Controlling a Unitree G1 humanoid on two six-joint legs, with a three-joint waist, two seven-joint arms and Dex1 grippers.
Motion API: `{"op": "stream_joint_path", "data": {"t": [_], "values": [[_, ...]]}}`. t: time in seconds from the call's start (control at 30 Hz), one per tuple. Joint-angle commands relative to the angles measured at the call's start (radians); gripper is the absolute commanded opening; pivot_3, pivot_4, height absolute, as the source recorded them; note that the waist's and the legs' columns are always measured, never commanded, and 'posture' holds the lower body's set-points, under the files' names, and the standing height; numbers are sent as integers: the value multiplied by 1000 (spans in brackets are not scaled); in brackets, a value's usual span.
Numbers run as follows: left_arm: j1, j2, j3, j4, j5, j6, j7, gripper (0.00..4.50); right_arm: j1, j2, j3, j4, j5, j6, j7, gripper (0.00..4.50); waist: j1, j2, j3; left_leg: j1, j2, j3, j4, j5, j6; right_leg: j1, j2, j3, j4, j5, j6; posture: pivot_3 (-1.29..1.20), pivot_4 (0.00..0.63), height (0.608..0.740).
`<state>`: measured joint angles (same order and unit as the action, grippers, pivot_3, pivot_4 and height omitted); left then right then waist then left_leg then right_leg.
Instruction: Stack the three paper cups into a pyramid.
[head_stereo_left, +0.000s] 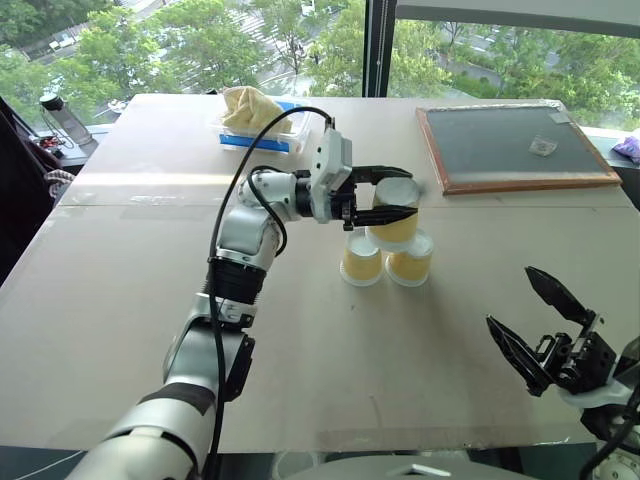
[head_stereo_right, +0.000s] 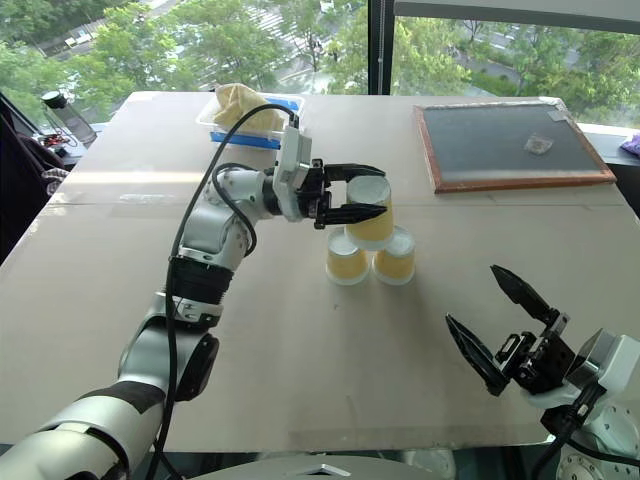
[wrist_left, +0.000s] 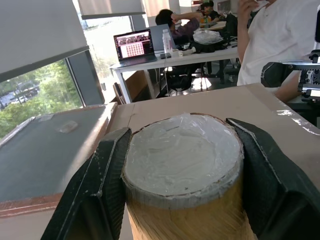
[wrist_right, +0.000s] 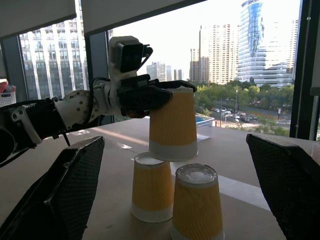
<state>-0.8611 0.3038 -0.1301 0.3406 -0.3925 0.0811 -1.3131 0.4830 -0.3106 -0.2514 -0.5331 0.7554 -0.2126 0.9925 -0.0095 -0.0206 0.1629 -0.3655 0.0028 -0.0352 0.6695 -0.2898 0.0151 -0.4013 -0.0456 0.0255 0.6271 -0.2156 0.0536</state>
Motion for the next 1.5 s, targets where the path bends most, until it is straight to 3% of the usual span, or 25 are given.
{"op": "stream_joint_path", "data": {"t": [0.03,0.53,1.27,1.4,1.5], "values": [[-24,-13,-3,-11,0,-16,-15,2381,20,-2,-20,-41,25,-31,12,4500,0,0,0,0,0,0,0,0,0,0,0,0,0,0,0,0,150,740],[-41,-31,-3,39,34,-52,-40,2381,155,-45,-129,-45,113,-34,91,4500,1,0,0,0,0,0,0,0,0,0,0,0,0,0,0,0,150,740],[-34,-27,-1,44,48,-51,-21,2381,134,-59,-190,33,141,-29,184,4500,1,0,0,0,0,0,0,0,0,0,0,0,0,0,0,0,150,740],[-39,-30,6,49,44,-54,-11,4215,133,-57,-194,41,141,-30,193,4500,1,0,0,0,0,0,0,0,0,0,0,0,0,0,0,0,150,740],[-43,-31,9,48,40,-53,-5,4417,134,-56,-196,49,140,-32,200,4500,1,0,0,0,0,0,0,0,0,0,0,0,0,0,0,0,150,740]]}}
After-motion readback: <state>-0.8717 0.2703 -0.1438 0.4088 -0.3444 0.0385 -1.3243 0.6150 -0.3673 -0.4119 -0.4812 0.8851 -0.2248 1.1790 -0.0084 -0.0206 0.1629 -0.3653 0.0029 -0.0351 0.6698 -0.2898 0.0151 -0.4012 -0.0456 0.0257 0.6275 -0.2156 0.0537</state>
